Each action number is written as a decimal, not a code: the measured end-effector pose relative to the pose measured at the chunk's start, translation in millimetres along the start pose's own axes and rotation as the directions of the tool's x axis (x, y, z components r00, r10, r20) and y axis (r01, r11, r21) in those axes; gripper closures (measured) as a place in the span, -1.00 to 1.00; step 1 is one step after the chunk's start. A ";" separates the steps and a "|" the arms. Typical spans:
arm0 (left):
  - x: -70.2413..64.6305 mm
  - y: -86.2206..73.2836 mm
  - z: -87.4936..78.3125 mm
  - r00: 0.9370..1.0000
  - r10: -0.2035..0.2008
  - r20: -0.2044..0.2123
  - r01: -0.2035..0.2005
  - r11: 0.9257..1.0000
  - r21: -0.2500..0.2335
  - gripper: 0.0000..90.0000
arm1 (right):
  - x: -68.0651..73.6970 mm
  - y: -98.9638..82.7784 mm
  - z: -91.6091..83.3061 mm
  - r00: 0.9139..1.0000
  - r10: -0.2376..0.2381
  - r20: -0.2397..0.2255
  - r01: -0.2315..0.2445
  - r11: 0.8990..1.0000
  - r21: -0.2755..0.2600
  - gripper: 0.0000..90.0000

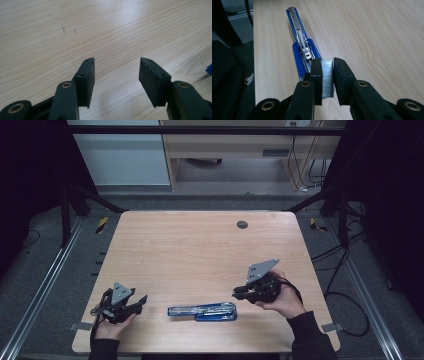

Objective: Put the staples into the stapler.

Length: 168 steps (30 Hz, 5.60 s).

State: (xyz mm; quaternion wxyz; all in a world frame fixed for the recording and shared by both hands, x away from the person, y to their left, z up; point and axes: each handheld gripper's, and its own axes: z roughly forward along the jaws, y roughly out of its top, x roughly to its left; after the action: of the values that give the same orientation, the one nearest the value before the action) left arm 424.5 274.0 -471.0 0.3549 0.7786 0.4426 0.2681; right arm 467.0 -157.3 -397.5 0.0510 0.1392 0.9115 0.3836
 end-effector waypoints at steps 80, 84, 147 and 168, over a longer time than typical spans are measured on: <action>1.0 -0.3 2.0 1.000 0.003 0.005 -0.003 1.000 0.006 0.04 | -9.5 3.6 69.9 0.960 -0.178 -0.216 0.223 0.954 0.201 0.75; 1.1 -0.3 1.8 1.000 0.002 0.005 -0.002 1.000 0.004 0.04 | -9.5 2.3 71.9 0.960 -0.179 -0.216 0.224 0.954 0.201 0.75; 1.1 -0.4 3.0 1.000 0.003 0.004 -0.003 1.000 0.010 0.04 | -12.8 -0.7 68.1 0.943 -0.223 -0.248 0.268 0.949 0.166 0.75; 0.9 -0.3 2.9 1.000 0.002 0.005 -0.002 1.000 0.010 0.04 | -12.6 -4.0 71.2 0.949 -0.205 -0.238 0.251 0.951 0.182 0.64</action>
State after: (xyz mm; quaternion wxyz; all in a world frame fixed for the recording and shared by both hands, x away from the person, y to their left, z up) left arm 426.9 274.0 -472.9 0.3521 0.7816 0.4420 0.2642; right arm 492.5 -114.9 -450.4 -0.0192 -0.0058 0.9570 0.2895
